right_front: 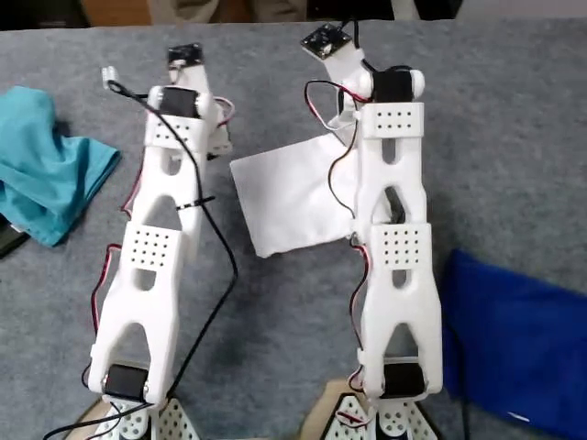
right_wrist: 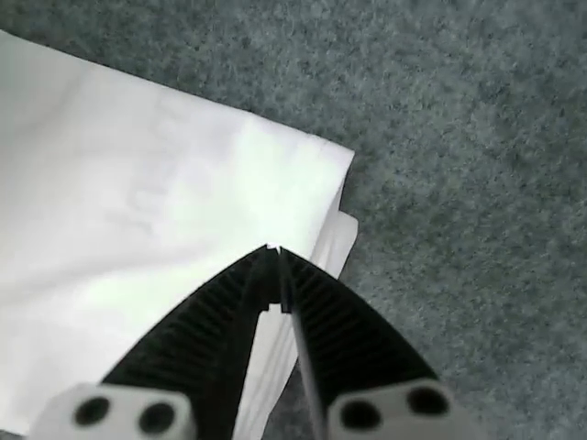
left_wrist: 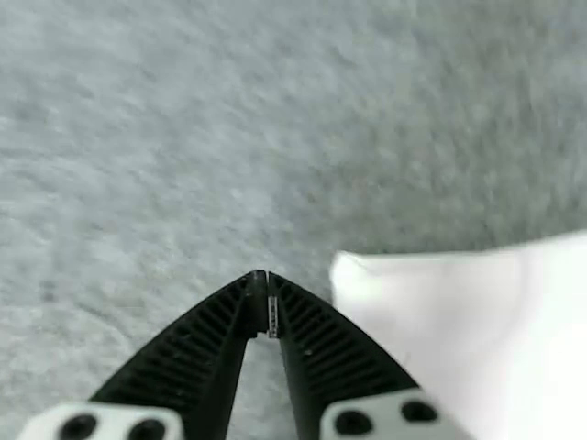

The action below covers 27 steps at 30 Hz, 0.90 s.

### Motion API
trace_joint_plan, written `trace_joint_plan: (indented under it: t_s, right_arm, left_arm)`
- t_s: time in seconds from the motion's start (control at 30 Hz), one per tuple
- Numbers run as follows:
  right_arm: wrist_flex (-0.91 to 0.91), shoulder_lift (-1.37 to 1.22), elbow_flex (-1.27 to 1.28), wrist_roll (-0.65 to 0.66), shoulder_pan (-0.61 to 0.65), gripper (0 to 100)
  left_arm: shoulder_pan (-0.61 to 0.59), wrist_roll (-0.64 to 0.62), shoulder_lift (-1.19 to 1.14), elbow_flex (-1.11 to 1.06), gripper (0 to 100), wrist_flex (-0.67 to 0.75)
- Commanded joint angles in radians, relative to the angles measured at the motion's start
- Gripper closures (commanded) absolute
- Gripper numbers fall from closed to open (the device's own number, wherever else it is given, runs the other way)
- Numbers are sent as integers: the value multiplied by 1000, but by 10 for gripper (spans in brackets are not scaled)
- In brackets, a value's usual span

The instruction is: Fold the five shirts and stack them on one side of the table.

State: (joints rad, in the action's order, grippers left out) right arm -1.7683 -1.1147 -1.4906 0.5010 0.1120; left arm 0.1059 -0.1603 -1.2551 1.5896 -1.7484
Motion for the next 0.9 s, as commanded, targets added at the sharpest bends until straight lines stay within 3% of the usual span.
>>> trace_joint_plan:
  t_s: [0.0, 0.17, 0.33, 0.63, 0.87]
  right_arm:
    - [-20, 203, 154, -37, -2, 993]
    - [-11, 440, 522, -40, 4, 993]
    - [118, 542, 746, -61, 5, 993]
    - [364, 473, 952, -75, -24, 993]
    - [399, 317, 858, -69, -97, 993]
  left_arm:
    - [41, 9, 87, -48, 982, -12]
    - [48, 11, 202, -215, 982, -15]
    - [58, 11, 377, -433, 982, -12]
    - [77, 3, 323, -523, 982, 101]
    - [84, 3, 237, -519, 982, 155]
